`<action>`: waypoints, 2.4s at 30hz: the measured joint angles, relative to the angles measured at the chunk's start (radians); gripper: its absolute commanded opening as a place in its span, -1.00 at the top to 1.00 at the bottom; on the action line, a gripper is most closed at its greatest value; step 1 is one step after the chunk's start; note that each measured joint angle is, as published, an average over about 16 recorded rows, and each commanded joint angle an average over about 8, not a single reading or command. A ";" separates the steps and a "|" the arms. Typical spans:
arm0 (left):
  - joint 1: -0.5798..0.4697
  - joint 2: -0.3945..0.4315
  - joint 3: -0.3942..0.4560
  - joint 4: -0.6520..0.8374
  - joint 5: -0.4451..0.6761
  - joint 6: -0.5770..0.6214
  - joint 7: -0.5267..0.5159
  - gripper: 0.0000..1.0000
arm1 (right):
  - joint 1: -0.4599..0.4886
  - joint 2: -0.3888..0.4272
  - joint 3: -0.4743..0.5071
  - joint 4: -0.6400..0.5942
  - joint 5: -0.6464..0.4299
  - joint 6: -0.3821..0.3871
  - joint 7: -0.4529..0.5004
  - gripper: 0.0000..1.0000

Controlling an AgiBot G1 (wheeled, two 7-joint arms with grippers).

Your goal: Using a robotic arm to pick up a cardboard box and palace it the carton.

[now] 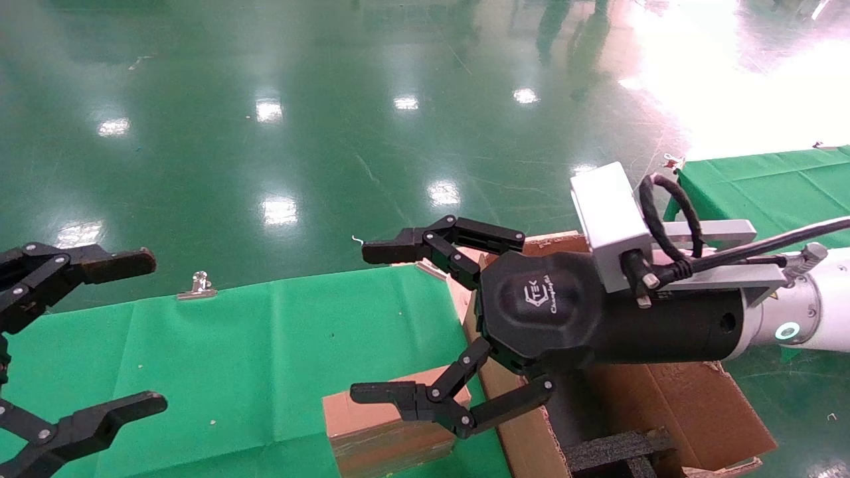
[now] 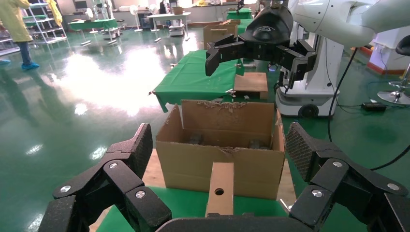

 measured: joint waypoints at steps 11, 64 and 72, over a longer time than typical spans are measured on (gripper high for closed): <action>0.000 0.000 0.000 0.000 0.000 0.000 0.000 -1.00 | 0.000 0.000 0.000 0.000 0.000 0.000 0.000 -1.00; 0.000 0.000 0.000 0.000 0.000 0.000 0.000 1.00 | 0.427 -0.215 -0.404 -0.027 -0.598 -0.081 0.147 -1.00; 0.000 0.000 0.000 0.000 0.000 0.000 0.000 1.00 | 0.517 -0.292 -0.547 -0.025 -0.735 -0.079 0.161 -1.00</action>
